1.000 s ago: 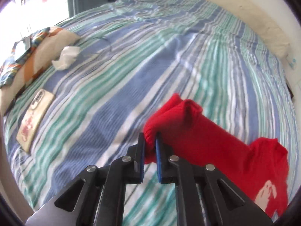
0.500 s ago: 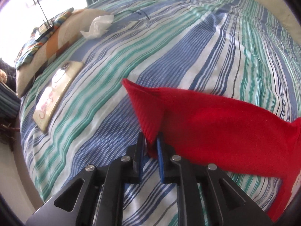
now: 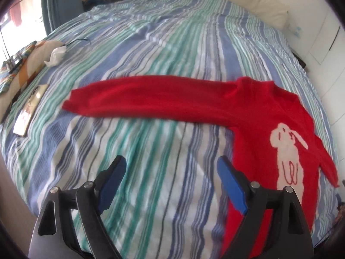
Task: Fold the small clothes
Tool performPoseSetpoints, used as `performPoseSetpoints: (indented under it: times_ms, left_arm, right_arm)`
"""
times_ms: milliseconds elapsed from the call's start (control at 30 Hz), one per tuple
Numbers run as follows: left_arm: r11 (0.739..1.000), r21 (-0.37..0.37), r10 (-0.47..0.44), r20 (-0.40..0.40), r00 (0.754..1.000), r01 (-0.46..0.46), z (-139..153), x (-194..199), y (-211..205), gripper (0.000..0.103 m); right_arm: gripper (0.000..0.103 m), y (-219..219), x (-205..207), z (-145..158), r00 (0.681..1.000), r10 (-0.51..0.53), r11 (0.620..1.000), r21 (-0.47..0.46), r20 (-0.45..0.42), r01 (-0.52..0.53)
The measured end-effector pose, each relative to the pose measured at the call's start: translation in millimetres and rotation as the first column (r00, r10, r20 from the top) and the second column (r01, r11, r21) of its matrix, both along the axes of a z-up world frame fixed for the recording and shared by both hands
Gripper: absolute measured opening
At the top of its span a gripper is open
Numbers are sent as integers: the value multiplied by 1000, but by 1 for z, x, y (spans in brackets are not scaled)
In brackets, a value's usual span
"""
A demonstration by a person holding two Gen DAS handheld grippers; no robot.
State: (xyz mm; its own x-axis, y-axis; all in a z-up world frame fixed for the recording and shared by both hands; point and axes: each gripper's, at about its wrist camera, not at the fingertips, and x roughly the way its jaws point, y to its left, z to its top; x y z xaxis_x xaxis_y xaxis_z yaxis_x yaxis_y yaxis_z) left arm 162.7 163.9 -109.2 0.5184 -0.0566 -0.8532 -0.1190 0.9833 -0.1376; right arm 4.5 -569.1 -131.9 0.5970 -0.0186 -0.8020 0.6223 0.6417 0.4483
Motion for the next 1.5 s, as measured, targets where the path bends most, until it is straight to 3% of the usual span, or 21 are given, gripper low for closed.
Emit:
performPoseSetpoints:
  times_ms: [100,233,267,333,367,433,500,600,700,767,867,933,1033,1067,1100,1133,1167,1233,1333,1433,1500]
  left_arm:
    - [999,-28,-37,-6,999,37,-7,-12,-28,89]
    - [999,-10,-38,-52,998,37,-30,-18,-45,89]
    - [1000,-7,-28,-60,998,27,-35,-20,-44,89]
    - [1000,2,-8,-65,998,8,-42,-22,-40,89]
    - [1000,9,0,-62,998,1,-43,-23,-38,89]
    - [999,34,14,-46,999,-13,-45,-25,-31,89]
    - [998,53,24,-26,999,-23,-46,-28,-25,89]
    - [997,59,43,-13,999,-42,-52,-30,-14,89]
    - [997,36,65,-27,998,-64,-60,-31,-6,89]
    - [997,20,79,-17,997,-78,-58,-31,-1,89]
    - [995,-3,101,7,995,-101,-52,-32,8,89]
    - [993,-22,119,1,993,-119,-53,-32,14,89]
    - [987,-56,150,-19,989,-151,-57,-31,24,89]
    - [985,-68,156,-25,987,-158,-58,-30,26,89]
    - [984,-78,161,-29,986,-163,-59,-30,28,89]
    - [982,-83,166,-30,986,-168,-59,-30,29,89]
    - [981,-86,170,-30,985,-172,-59,-30,30,89]
    - [981,-92,171,-30,985,-173,-60,-30,31,89]
    - [983,-88,157,-34,987,-160,-62,-27,26,89]
    - [990,-52,126,-42,991,-128,-65,-23,14,89]
    - [994,-14,105,-40,994,-106,-66,-24,7,89]
  right_arm:
    - [80,-43,13,-26,997,-79,987,143,-2,78]
    - [76,-61,30,-49,992,-125,979,166,13,122]
    - [68,-63,34,-53,991,-130,979,156,4,128]
    - [38,-62,42,-58,991,-123,986,106,-48,127]
    - [6,-63,45,-58,990,-115,989,81,-76,121]
    - [4,-64,47,-51,990,-122,989,76,-69,127]
    - [4,-52,53,-19,995,-93,995,-31,-37,92]
    - [4,-4,82,49,997,65,978,-201,36,-57]
    - [4,70,126,112,952,281,933,-267,123,-241]
    - [4,130,158,142,887,429,886,-274,172,-375]
    - [4,225,198,162,761,608,790,-266,226,-552]
    - [4,282,221,157,687,682,731,-233,250,-641]
    - [8,349,242,128,603,757,649,-176,252,-740]
    - [24,367,249,112,574,784,610,-129,236,-781]
    - [58,380,256,94,554,802,580,-68,221,-812]
    - [74,388,258,77,540,811,555,-4,223,-832]
    - [81,391,257,66,531,812,538,42,241,-842]
    - [81,383,253,53,540,805,542,68,244,-838]
    - [81,345,246,40,592,773,583,109,229,-805]
    - [81,307,241,8,644,753,617,197,133,-762]
    - [81,280,233,-29,678,735,657,227,19,-719]
